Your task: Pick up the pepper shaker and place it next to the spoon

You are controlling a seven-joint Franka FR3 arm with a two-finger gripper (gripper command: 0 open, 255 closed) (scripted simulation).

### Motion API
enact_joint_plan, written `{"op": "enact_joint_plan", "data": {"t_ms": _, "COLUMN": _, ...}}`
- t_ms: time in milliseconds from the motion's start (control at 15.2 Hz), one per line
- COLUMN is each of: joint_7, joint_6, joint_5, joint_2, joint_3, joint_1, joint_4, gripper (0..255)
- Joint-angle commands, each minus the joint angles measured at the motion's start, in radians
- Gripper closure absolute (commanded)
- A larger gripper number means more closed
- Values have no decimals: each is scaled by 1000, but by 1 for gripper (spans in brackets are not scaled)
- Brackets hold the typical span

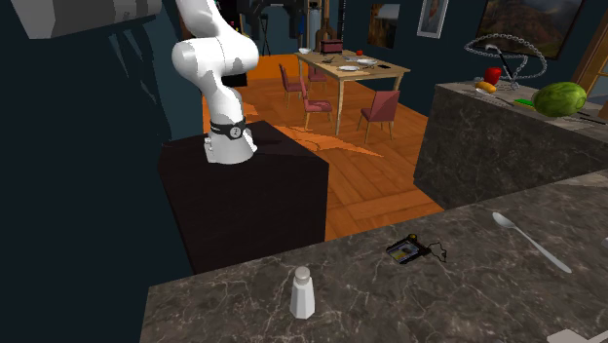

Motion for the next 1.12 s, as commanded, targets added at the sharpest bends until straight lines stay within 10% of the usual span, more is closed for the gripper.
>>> {"op": "enact_joint_plan", "data": {"t_ms": 0, "joint_7": 0, "joint_6": 0, "joint_5": 0, "joint_2": 0, "joint_3": 0, "joint_1": 0, "joint_4": 0, "gripper": 0}}
{"op": "enact_joint_plan", "data": {"t_ms": 1056, "joint_7": -172, "joint_6": 545, "joint_5": -94, "joint_2": 467, "joint_3": -86, "joint_1": -39, "joint_4": -59, "gripper": 0}}
